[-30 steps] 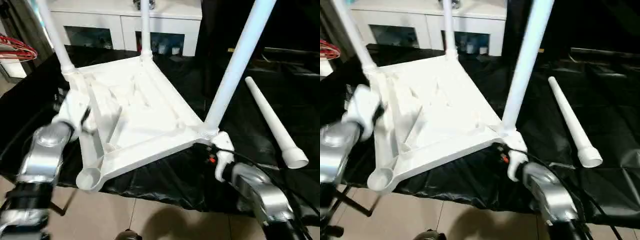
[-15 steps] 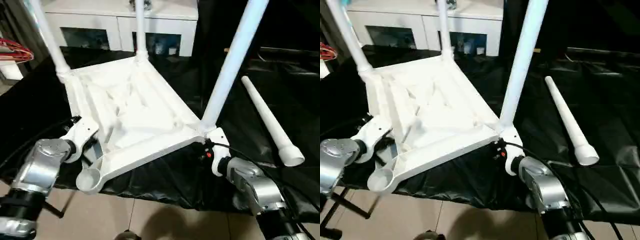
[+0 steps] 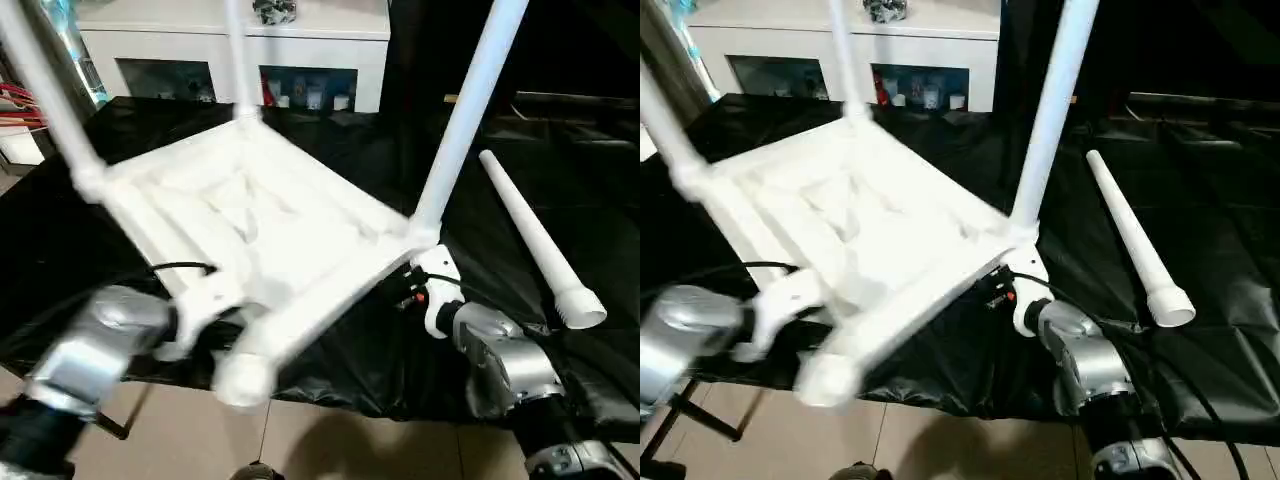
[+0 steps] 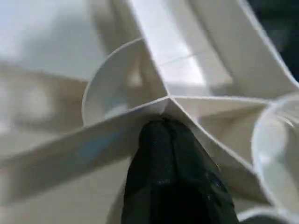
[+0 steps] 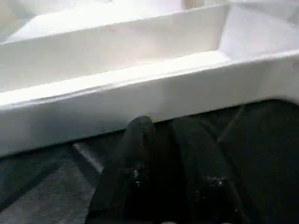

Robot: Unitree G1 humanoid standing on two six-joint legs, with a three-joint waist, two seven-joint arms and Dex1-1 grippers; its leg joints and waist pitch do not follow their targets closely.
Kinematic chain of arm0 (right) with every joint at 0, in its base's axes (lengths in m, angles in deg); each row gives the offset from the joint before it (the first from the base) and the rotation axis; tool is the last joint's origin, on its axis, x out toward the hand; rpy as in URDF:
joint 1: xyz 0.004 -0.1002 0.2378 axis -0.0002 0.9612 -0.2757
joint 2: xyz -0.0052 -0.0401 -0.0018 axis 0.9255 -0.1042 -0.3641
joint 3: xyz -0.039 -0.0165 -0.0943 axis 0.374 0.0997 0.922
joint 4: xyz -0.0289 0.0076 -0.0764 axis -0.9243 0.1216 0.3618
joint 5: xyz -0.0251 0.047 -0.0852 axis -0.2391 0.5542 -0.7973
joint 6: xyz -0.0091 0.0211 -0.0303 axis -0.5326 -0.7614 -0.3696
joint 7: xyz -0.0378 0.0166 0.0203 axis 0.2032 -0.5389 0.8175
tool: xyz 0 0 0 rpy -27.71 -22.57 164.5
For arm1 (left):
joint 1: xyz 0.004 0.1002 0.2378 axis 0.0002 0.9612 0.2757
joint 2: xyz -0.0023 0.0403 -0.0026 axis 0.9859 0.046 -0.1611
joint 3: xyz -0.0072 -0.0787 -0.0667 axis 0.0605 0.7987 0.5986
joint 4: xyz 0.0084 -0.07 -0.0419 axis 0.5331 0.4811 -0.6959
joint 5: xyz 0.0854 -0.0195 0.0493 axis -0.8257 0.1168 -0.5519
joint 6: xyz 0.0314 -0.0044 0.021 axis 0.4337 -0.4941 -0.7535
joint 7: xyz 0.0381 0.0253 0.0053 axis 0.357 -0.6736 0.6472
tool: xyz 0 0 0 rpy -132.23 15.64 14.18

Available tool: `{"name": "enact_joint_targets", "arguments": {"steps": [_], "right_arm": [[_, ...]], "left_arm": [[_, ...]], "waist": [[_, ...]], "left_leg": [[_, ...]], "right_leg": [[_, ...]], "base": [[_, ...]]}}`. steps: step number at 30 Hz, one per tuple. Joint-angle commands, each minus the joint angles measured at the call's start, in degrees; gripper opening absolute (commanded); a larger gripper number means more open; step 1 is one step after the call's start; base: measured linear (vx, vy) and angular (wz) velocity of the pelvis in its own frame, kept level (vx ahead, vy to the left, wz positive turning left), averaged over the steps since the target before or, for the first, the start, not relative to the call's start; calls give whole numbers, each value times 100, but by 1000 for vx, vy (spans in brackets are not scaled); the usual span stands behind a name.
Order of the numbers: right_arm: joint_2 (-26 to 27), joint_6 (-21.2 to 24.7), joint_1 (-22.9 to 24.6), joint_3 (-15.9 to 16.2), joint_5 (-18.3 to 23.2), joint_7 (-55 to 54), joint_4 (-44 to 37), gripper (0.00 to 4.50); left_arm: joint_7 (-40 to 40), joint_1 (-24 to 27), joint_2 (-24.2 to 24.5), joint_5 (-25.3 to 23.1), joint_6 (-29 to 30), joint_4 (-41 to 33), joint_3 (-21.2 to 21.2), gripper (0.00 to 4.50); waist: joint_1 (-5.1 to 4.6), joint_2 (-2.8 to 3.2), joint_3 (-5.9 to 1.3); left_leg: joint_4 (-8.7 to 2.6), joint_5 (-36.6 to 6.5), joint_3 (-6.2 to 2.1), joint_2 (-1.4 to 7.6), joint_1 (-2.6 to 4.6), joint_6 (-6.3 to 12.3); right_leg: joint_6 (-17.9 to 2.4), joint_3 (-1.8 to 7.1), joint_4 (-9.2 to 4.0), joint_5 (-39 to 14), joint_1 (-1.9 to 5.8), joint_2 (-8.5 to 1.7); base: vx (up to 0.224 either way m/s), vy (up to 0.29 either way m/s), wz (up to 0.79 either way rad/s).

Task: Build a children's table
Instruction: Rotate table base

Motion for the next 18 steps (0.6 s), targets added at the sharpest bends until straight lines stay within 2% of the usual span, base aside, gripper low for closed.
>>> {"name": "enact_joint_targets", "arguments": {"steps": [1, 3, 4, 5, 6, 7, 8, 9, 10, 12, 13, 14, 16, 18], "right_arm": [[50, -101, -81, 66, 8, 42, 5, 58], [24, -102, -58, 67, 1, 41, -44, 45], [24, -102, -58, 67, 1, 41, -44, 29], [9, -102, -46, 62, 1, 34, -67, 29], [-23, -115, -30, 55, -9, 22, -89, 12], [-23, -115, -30, 55, -9, 22, -89, 8], [-49, -123, -12, 42, -17, 6, -113, 8], [-79, -116, 16, 9, -31, -10, -165, 4], [-79, -116, 16, 9, -31, -10, -165, 4], [-159, -47, 99, -131, -44, -85, -377, 4], [-159, -47, 99, -131, -44, -85, -377, 4], [-195, -12, 126, -183, -32, -115, -469, 4], [-265, 25, 163, -243, -49, -194, -599, 4], [-360, 22, 196, -325, -107, -342, -730, 4]], "left_arm": [[101, -151, -157, 132, -35, -75, -217, 0], [-6, -414, -548, 49, -146, 243, -382, 0], [-6, -414, -548, 49, -146, 243, -382, 0], [-47, -504, -677, 22, -180, 370, -435, 0], [-235, -653, -887, -64, -327, 645, -461, 0], [-235, -653, -887, -64, -327, 645, -461, 0], [-434, -788, -1074, -151, -478, 912, -470, 0], [-740, -964, -1326, -229, -660, 1272, -430, 0], [-740, -964, -1326, -229, -660, 1272, -430, 0], [-1542, -1338, -1826, -365, -1131, 2101, -259, 0], [-1542, -1338, -1826, -365, -1131, 2101, -259, 0], [-1767, -1415, -1891, -417, -1344, 2301, -221, 0], [-2135, -1512, -1955, -495, -1627, 2555, -143, 0], [-2435, -1594, -2031, -516, -1900, 2771, -29, 0]], "waist": [[-2, 52, -353], [-26, 47, -359], [-24, 39, -359], [-24, 47, -367], [-44, 60, -374], [-44, 50, -372], [-49, 34, -373], [-38, 47, -385], [-44, 46, -373], [-24, 28, -373], [3, 31, -383], [12, 60, -387], [2, 32, -386], [-1, 33, -388]], "left_leg": [[-414, -1841, -104, 242, 127, -190], [-394, -1656, -91, 222, 107, -130], [-385, -1643, -86, 223, 111, -122], [-391, -1559, -103, 229, 83, -107], [-367, -1498, -96, 218, 79, -81], [-360, -1504, -81, 213, 102, -64], [-360, -1444, -89, 214, 74, -26], [-351, -1425, -94, 224, 87, -28], [-348, -1450, -82, 207, 83, -8], [-350, -1590, -84, 216, 95, -10], [-341, -1579, -95, 221, 103, -12], [-346, -1547, -109, 223, 79, -3], [-346, -1508, -111, 217, 62, 17], [-334, -1485, -106, 215, 69, 36]], "right_leg": [[-1128, 244, -355, -1147, 244, -318], [-1111, 237, -360, -999, 258, -294], [-1110, 239, -360, -993, 259, -301], [-1112, 233, -344, -969, 295, -321], [-1111, 230, -342, -887, 291, -306], [-1107, 228, -366, -896, 272, -291], [-1109, 225, -361, -865, 299, -301], [-1116, 222, -347, -835, 300, -310], [-1096, 218, -370, -891, 285, -281], [-999, 219, -408, -1131, 296, -292], [-981, 214, -403, -1137, 296, -304], [-953, 211, -397, -1127, 305, -310], [-905, 202, -405, -1081, 314, -299], [-906, 197, -405, -1094, 307, -303]], "base": [[0, 0, 0], [0, 0, 0], [0, 0, 0], [0, 0, 0], [0, 0, 0], [0, 0, 0], [0, 0, 0], [0, 0, 0], [0, 0, 0], [0, 0, 0], [0, 0, 0], [0, 0, 0], [0, 0, 0], [0, 0, 0]]}}
